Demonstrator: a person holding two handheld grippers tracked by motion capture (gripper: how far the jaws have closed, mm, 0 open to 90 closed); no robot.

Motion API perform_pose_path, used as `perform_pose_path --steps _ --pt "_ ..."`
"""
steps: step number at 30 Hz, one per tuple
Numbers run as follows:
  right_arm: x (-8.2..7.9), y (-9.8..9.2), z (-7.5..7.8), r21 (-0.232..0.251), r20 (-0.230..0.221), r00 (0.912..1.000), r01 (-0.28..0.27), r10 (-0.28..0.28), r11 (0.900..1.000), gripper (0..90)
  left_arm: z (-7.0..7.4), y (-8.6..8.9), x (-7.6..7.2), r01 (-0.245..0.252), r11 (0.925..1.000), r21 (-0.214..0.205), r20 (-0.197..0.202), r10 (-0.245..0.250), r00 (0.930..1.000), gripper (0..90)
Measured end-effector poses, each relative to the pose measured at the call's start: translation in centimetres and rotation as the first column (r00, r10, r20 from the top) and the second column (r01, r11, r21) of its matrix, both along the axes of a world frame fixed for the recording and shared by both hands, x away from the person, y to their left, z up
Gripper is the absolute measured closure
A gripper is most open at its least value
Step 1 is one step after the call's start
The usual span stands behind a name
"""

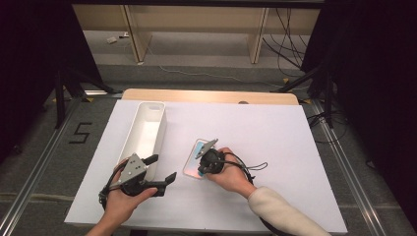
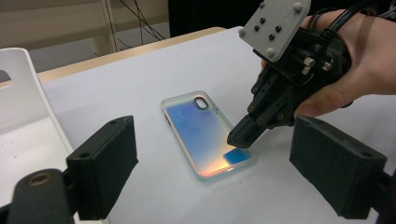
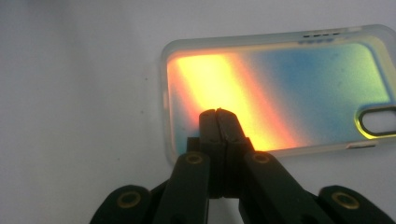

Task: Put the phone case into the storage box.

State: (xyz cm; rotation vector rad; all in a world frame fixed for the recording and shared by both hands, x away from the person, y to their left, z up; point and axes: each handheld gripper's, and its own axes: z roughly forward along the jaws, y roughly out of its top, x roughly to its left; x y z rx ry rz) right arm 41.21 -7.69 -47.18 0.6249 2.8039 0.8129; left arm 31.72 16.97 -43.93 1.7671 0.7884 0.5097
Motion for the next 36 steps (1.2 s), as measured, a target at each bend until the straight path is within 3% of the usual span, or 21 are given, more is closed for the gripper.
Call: perform_pose_path --steps 7,22,25,27,28,29,33,34,35,36 --pt "0.1 -1.1 0.0 -0.004 -0.008 0.9998 0.018 -0.018 0.9998 90.0 0.0 0.0 0.0 0.005 1.0 0.001 0.0 -0.005 1.0 14.7" --pt "0.2 -1.5 0.1 0.003 -0.012 0.9998 0.018 -0.018 0.9998 90.0 0.0 -0.1 0.0 0.012 0.9999 0.008 0.001 -0.012 0.9999 15.0" --pt "0.1 -1.7 0.3 0.027 -0.013 0.9996 0.027 -0.027 0.9993 84.3 0.0 -0.1 -0.1 0.015 0.9998 0.011 0.002 -0.015 0.9999 15.0" --pt "0.1 -1.9 0.6 0.058 -0.001 0.9993 0.038 -0.038 0.9976 76.9 0.0 -0.1 -0.1 0.018 0.9998 0.012 0.002 -0.018 0.9998 15.0" --pt "0.0 -2.4 1.1 0.108 0.018 0.998 0.058 -0.06 0.9924 68.9 0.0 -0.1 -0.1 0.02 0.9998 0.011 0.0 -0.02 0.9998 14.9" --pt "0.0 -2.4 1.1 0.108 0.018 0.998 0.058 -0.06 0.9924 68.9 0.0 -0.1 -0.1 0.019 0.9998 0.007 -0.003 -0.019 0.9998 14.9" --pt "-0.2 -3.6 2.0 0.203 0.059 0.9939 0.079 -0.093 0.976 52.6 0.0 -0.1 0.0 0.025 0.9997 -0.001 -0.01 -0.025 0.9996 13.7" --pt "-0.3 -4.1 2.5 0.239 0.055 0.9935 0.085 -0.1 0.9673 46.5 -0.1 -0.1 0.0 0.029 0.9996 -0.005 -0.014 -0.029 0.9995 12.1" --pt "-0.3 -4.1 2.5 0.239 0.055 0.9935 0.085 -0.1 0.9673 46.5 -0.1 -0.1 0.0 0.029 0.9996 -0.005 -0.014 -0.029 0.9995 11.2" --pt "-0.5 -4.4 2.8 0.262 0.06 0.9922 0.09 -0.11 0.9609 44.0 -0.1 -0.2 0.1 0.037 0.9993 -0.009 -0.015 -0.038 0.9992 11.2"
